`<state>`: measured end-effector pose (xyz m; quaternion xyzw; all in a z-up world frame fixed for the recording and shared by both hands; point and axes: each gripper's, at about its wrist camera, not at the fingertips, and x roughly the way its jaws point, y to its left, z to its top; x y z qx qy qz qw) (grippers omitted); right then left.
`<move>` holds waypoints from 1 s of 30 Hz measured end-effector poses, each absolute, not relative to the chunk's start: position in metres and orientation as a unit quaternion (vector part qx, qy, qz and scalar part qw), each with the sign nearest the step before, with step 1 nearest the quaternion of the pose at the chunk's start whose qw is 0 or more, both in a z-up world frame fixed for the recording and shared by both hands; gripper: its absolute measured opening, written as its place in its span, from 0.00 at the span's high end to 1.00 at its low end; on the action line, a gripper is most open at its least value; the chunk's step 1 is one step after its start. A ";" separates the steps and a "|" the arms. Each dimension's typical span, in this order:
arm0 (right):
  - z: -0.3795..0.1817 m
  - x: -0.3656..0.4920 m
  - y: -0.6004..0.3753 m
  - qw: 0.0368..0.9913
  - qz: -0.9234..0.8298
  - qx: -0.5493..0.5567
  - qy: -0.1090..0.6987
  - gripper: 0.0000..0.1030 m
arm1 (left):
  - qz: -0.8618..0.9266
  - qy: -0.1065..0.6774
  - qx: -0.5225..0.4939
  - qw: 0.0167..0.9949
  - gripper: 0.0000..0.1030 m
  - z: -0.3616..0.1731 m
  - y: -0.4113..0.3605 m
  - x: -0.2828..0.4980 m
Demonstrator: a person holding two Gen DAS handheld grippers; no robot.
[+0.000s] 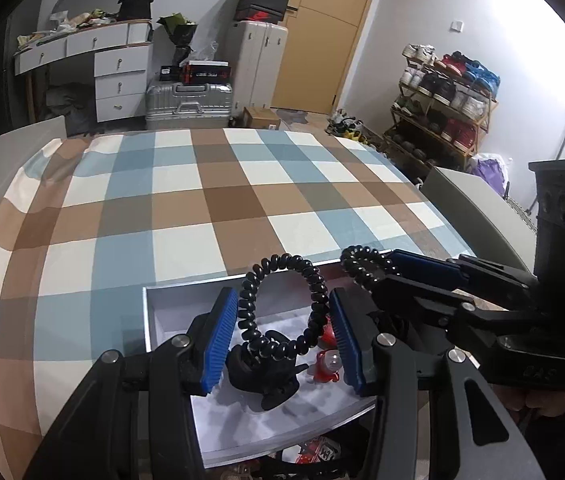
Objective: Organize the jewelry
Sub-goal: 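Carry both hair ties over the grey box and release them inside, then withdraw both tools from the box toward the remaining items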
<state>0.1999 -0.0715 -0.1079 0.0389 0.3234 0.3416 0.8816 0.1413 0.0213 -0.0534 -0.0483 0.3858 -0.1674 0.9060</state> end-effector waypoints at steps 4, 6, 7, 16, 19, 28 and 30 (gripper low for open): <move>-0.110 0.201 -0.072 0.881 0.340 0.037 0.326 0.60 | -0.169 0.389 -0.049 0.904 0.60 -0.056 0.020 0.146; -0.109 0.200 -0.072 0.882 0.340 0.037 0.325 0.60 | -0.169 0.389 -0.050 0.904 0.60 -0.056 0.019 0.146; -0.109 0.200 -0.073 0.882 0.339 0.037 0.325 0.59 | -0.169 0.389 -0.050 0.904 0.60 -0.056 0.019 0.146; -0.105 0.198 -0.077 0.890 0.326 0.043 0.315 0.44 | -0.165 0.392 -0.046 0.904 0.50 -0.058 0.013 0.151; -0.099 0.192 -0.084 0.892 0.329 0.055 0.306 0.38 | -0.157 0.389 -0.044 0.907 0.32 -0.058 0.016 0.149; -0.083 0.168 -0.097 0.904 0.315 0.074 0.279 0.28 | -0.136 0.365 -0.032 0.920 0.30 -0.042 0.023 0.128; -0.079 0.161 -0.098 0.907 0.314 0.072 0.273 0.26 | -0.129 0.359 -0.031 0.924 0.30 -0.039 0.025 0.124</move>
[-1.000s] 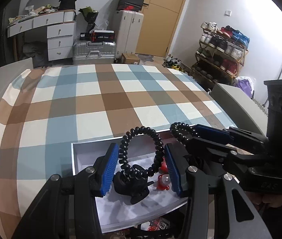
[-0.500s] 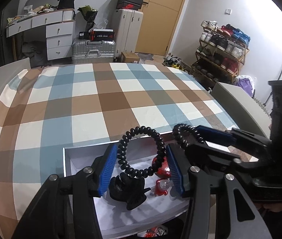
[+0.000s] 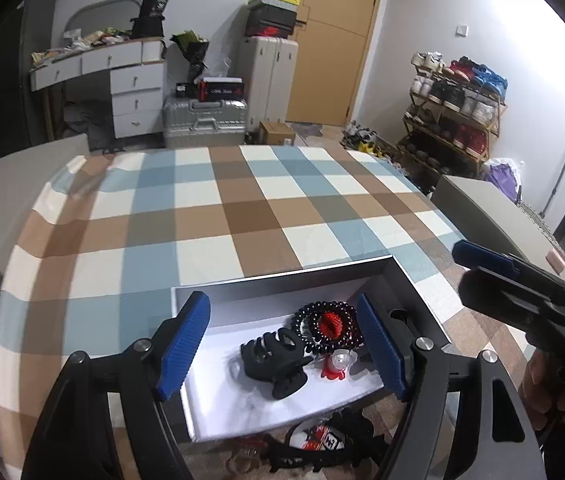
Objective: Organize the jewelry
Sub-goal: 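Withdraw both tools from the box toward the remaining items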
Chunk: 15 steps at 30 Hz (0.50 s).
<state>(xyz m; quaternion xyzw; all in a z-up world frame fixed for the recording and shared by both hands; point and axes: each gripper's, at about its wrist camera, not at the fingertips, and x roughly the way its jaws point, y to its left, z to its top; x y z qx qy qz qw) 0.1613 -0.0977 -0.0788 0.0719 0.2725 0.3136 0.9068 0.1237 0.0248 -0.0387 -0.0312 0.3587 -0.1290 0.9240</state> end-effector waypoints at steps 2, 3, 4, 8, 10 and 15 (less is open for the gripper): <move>-0.076 0.156 -0.097 0.908 0.315 0.069 0.267 0.22 | -0.118 0.352 -0.029 0.928 0.30 -0.034 0.026 0.118; -0.074 0.152 -0.097 0.909 0.315 0.066 0.263 0.22 | -0.116 0.348 -0.028 0.930 0.30 -0.032 0.027 0.115; -0.073 0.149 -0.096 0.910 0.315 0.065 0.261 0.21 | -0.114 0.344 -0.027 0.931 0.30 -0.031 0.027 0.114; -0.068 0.137 -0.096 0.913 0.314 0.063 0.253 0.18 | -0.102 0.328 -0.025 0.939 0.24 -0.023 0.029 0.105; -0.066 0.131 -0.097 0.915 0.312 0.062 0.249 0.15 | -0.095 0.317 -0.028 0.943 0.18 -0.019 0.031 0.100; -0.060 0.116 -0.098 0.919 0.308 0.059 0.238 0.10 | -0.079 0.300 -0.025 0.950 0.18 -0.012 0.034 0.086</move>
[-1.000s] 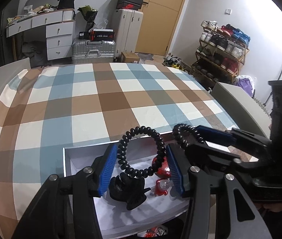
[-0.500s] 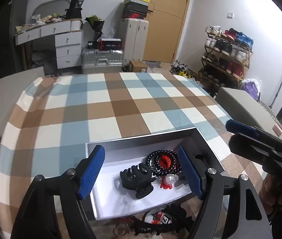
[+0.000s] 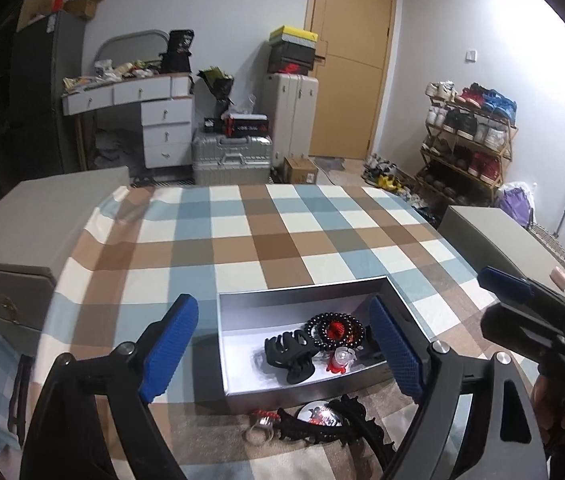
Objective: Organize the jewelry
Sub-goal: 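Withdraw both tools from the box toward the remaining items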
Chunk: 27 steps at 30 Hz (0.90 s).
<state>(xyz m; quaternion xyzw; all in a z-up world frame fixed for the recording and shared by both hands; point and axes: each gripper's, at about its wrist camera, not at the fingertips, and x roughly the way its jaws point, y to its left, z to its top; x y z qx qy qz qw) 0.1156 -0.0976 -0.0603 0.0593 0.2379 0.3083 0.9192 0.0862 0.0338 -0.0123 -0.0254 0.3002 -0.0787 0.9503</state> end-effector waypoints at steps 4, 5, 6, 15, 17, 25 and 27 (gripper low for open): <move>-0.059 0.103 -0.098 0.921 0.307 0.060 0.234 0.07 | -0.070 0.292 -0.017 0.954 0.14 -0.010 0.037 0.076; -0.060 0.101 -0.098 0.921 0.306 0.060 0.234 0.06 | -0.068 0.290 -0.015 0.954 0.13 -0.010 0.038 0.073; -0.060 0.097 -0.099 0.921 0.304 0.062 0.234 0.04 | -0.065 0.289 -0.016 0.955 0.12 -0.010 0.041 0.071; -0.083 0.072 -0.104 0.922 0.297 0.067 0.240 0.00 | -0.034 0.311 -0.029 0.949 0.01 -0.037 0.073 0.046; -0.091 0.070 -0.105 0.921 0.291 0.068 0.249 0.00 | -0.023 0.327 -0.027 0.945 0.01 -0.048 0.077 0.044; -0.116 0.063 -0.103 0.911 0.293 0.077 0.280 0.00 | -0.031 0.390 -0.050 0.919 0.01 -0.087 0.082 0.035; -0.123 0.063 -0.101 0.907 0.293 0.076 0.292 0.00 | -0.032 0.396 -0.049 0.916 0.01 -0.092 0.079 0.033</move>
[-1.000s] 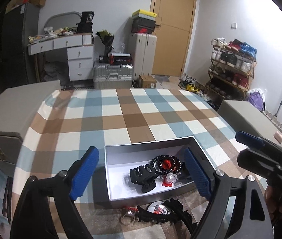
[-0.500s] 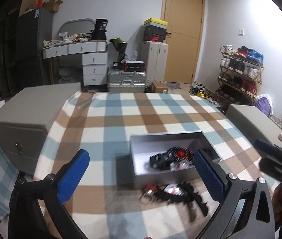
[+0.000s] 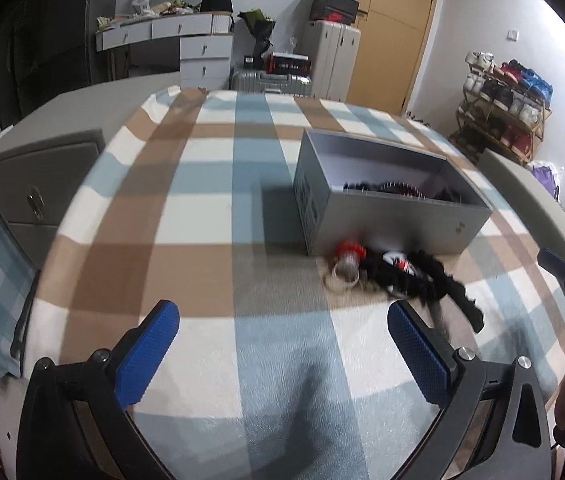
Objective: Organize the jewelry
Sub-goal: 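Withdraw both tools from the box toward the remaining items, then grasp the red-capped ring item with the left tool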
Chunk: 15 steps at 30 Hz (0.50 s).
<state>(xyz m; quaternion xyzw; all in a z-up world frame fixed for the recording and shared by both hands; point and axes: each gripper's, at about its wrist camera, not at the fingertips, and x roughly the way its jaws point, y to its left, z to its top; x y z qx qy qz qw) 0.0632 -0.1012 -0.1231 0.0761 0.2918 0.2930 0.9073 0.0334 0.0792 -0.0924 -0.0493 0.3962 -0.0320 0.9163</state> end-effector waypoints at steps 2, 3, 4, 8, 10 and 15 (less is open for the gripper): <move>-0.128 0.064 -0.100 0.903 0.297 0.079 0.299 0.00 | -0.033 0.396 -0.042 0.917 0.01 -0.094 0.076 0.033; -0.130 0.064 -0.100 0.902 0.299 0.080 0.301 0.00 | -0.034 0.395 -0.038 0.917 0.01 -0.094 0.075 0.034; -0.132 0.063 -0.100 0.902 0.298 0.080 0.302 0.00 | -0.034 0.393 -0.028 0.919 0.01 -0.094 0.072 0.037; -0.139 0.063 -0.101 0.897 0.297 0.089 0.315 0.00 | -0.022 0.424 0.007 0.906 0.02 -0.105 0.067 0.053; -0.142 0.062 -0.101 0.895 0.296 0.091 0.321 0.00 | -0.034 0.429 0.002 0.903 0.02 -0.107 0.066 0.055; -0.145 0.059 -0.103 0.894 0.296 0.092 0.322 0.00 | -0.039 0.435 0.029 0.899 0.12 -0.107 0.055 0.060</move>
